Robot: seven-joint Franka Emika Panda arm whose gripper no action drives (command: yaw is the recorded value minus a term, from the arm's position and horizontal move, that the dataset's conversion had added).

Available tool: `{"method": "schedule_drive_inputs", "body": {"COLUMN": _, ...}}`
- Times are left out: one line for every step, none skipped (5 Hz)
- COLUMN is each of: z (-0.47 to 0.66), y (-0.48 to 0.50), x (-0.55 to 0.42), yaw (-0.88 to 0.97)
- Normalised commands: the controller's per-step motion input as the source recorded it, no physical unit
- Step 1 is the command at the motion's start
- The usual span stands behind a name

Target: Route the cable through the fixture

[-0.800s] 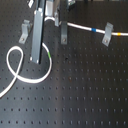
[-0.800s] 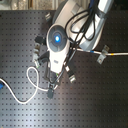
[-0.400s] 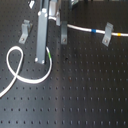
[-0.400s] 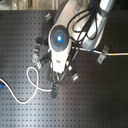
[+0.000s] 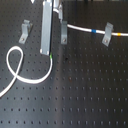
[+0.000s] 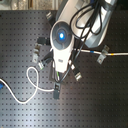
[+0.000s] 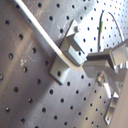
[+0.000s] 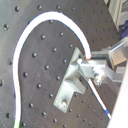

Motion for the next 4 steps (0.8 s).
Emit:
{"method": "schedule_drive_inputs", "body": {"z": -0.15, "y": -0.049, "x": -0.02, "yaw": 0.14}}
{"method": "schedule_drive_inputs", "body": {"z": 0.0, "y": -0.256, "x": -0.088, "yaw": 0.02}}
{"method": "schedule_drive_inputs", "body": {"z": -0.27, "y": -0.401, "x": -0.103, "yaw": -0.3}}
{"method": "schedule_drive_inputs", "body": {"z": -0.25, "y": 0.001, "x": -0.003, "yaw": 0.05}}
